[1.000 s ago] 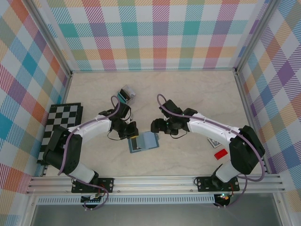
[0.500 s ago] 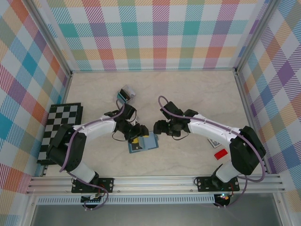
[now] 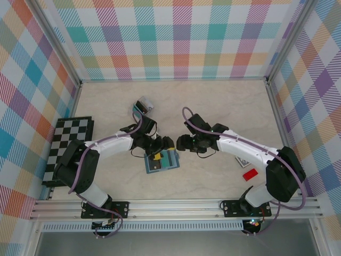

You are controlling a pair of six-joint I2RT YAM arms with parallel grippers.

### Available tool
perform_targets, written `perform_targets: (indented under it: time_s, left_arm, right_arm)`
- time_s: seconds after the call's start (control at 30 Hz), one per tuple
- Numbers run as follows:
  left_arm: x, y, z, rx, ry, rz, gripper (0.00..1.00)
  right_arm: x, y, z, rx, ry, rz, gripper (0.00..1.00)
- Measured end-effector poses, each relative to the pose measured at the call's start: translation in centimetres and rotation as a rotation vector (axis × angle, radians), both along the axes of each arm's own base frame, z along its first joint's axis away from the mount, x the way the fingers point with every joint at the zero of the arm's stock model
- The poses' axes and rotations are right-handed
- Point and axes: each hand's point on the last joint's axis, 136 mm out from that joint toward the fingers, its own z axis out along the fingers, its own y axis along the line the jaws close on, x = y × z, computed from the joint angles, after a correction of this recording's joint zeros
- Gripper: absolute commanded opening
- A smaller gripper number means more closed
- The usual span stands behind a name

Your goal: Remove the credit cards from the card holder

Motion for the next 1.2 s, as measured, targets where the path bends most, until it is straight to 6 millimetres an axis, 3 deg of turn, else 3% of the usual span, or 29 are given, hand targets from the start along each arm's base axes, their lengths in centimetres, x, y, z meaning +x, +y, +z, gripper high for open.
perform_targets:
  time_s: [0.2,0.4,0.57,0.73,0.9,1.2]
  left_arm:
    - [1.7,3.1,0.7,0.024,-0.038,0.121,0.64]
    - [0.1,4.9,-0.8,0.055,-0.007,0.163,0.46]
    - [-0.9,5.1,-2.1,0.045,0.026,0.176,0.36]
    - [-0.2,4.2,-1.6,-0.010,0.007,0.166,0.32]
    - [-0.3,3.8,-2.7,-0.007,0.030,0.155,0.32]
    - [-0.5,3.4,-4.0,0.008,0.066,0.133,0.32]
  right_arm:
    - [-0.2,2.6,-1.1,-0.007,0.054,0.112,0.41]
    - [-0.6,6.5,-3.0,-0.031,0.095,0.220,0.30]
    - [-0.7,6.9,-4.6,-0.071,0.142,0.235,0.20]
    - [-0.6,7.0,-6.2,-0.108,0.180,0.232,0.19]
    - [-0.8,6.6,-7.7,-0.145,0.212,0.228,0.21]
    - [-0.7,6.4,-8.4,-0.157,0.227,0.222,0.21]
